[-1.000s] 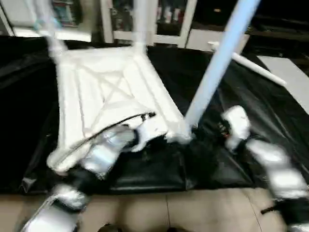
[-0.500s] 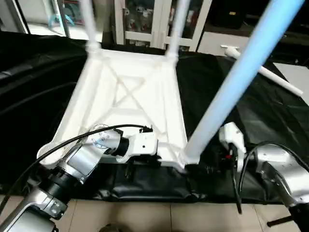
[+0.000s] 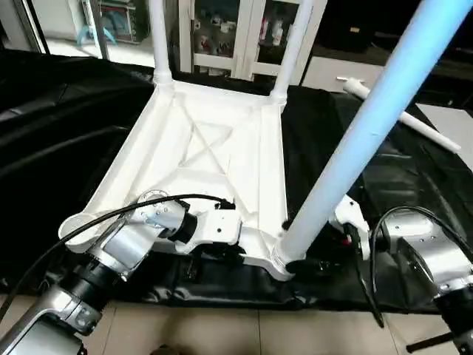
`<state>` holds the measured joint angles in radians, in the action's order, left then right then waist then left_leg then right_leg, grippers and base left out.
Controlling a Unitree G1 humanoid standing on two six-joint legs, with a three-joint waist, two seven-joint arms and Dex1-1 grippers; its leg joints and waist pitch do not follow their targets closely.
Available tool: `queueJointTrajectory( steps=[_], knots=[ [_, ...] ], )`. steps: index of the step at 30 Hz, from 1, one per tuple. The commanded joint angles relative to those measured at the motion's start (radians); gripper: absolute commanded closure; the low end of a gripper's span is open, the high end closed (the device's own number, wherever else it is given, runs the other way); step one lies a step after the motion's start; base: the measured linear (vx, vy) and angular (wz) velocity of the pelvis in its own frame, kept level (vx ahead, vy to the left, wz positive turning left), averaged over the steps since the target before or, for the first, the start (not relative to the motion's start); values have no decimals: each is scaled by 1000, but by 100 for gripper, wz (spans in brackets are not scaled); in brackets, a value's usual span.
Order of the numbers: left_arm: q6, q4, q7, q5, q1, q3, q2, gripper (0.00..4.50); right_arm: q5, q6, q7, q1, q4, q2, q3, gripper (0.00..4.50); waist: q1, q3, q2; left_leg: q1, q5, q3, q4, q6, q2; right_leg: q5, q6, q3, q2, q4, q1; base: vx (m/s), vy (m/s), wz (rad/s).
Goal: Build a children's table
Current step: Rotate leg to tighten
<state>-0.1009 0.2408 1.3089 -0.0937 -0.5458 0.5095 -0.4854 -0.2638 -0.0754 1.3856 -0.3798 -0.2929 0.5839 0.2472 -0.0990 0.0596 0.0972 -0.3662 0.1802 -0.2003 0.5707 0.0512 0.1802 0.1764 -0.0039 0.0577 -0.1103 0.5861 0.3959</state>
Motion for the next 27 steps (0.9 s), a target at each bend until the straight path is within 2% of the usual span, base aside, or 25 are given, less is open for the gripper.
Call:
queueJointTrajectory(
  steps=[1,3,6,12,13,18,27],
  knots=[
    [-7,47,45,-58,36,101,-11,450,11,13,20,-8,-16,6,8,79,4,-52,-5,20,189,19,-66,-54,56,117,-221,-38,-41,-44,-31,0,0,0],
    [-7,50,45,-59,34,101,-11,450,13,17,23,-10,-21,3,13,95,3,-50,-5,20,204,20,-67,-53,57,142,-220,-37,-42,-47,-31,0,0,0],
    [-7,53,45,-61,32,100,-10,450,16,22,27,-12,-26,1,20,124,4,-48,-6,21,254,22,-71,-32,58,219,-204,-38,-44,-56,-28,0,0,0],
    [-4,63,48,-66,28,98,-9,450,24,37,56,-20,-52,-5,28,164,5,-49,-7,21,253,22,-71,-24,58,195,-206,-39,-41,-51,-26,0,0,0],
    [-4,63,49,-66,28,99,-10,450,27,40,58,-21,-56,-6,28,194,4,-49,-7,21,252,22,-70,-25,58,186,-210,-39,-41,-50,-27,0,0,0],
    [-7,61,51,-67,29,101,-10,450,33,47,58,-26,-67,-10,33,215,5,-48,-7,20,251,21,-70,-30,58,178,-217,-39,-41,-49,-29,0,0,0],
    [-11,67,47,-74,26,102,-8,450,51,67,38,-13,-103,-21,36,241,8,-46,-10,23,308,24,-76,-9,59,225,-203,-39,-40,-56,-25,0,0,0]
  ],
)
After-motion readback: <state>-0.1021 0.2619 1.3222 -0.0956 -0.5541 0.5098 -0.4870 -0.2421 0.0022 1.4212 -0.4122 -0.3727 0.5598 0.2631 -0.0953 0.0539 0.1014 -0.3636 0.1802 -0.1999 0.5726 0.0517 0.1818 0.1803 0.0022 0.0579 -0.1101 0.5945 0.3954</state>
